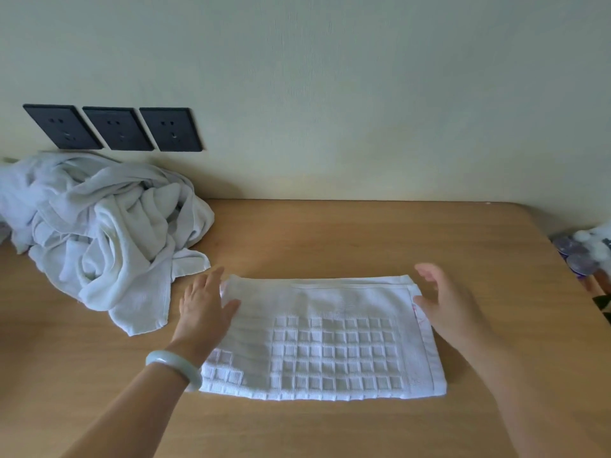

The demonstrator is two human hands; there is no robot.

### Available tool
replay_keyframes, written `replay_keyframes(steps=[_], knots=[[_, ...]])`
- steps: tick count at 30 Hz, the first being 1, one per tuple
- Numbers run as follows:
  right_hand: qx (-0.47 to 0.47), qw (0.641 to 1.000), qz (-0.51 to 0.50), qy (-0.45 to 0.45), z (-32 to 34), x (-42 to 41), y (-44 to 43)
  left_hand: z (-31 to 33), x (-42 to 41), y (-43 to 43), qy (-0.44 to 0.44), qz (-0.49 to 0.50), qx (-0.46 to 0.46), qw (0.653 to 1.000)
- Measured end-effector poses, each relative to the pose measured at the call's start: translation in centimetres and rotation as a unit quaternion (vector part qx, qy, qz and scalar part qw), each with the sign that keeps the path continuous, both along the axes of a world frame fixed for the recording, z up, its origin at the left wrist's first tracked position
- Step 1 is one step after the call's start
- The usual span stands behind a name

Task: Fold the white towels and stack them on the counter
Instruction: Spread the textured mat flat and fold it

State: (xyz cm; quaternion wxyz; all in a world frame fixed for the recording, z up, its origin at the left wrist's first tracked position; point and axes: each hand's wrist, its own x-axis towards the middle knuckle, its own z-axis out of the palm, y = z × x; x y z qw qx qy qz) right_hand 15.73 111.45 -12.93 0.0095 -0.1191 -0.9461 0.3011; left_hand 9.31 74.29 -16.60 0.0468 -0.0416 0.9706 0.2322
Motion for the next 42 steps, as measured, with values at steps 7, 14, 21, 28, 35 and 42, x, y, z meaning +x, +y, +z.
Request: replay_keyframes(steps=[7,14,21,28,35,42], knots=[[0.059,0.992,0.097,-0.057,-2.7,-4.3,1.7,0.5,-1.3,-0.4,-0.001,-0.091,0.035,0.995],[-0.028,0.976,0.187,-0.106,-2.0,-5.7,2.5,2.5,-3.0,-1.1,-0.04,-0.164,-0.041,0.985],[-0.131,0.979,0.121,-0.102,-0.1,-4.3,3.0,3.2,-1.8,-2.1,-0.066,-0.039,0.277,0.958],[-0.263,0.95,0.09,-0.14,2.4,-3.5,2.3,3.9,-1.5,-2.5,-0.192,0.092,0.426,0.879],[-0.257,0.948,-0.002,-0.189,-1.2,-4.4,1.3,1.7,-2.0,-1.8,-0.194,0.127,0.328,0.916],[-0.235,0.962,-0.097,-0.099,-4.6,-4.4,0.8,-0.3,-1.2,-0.7,-0.063,0.104,0.173,0.977]])
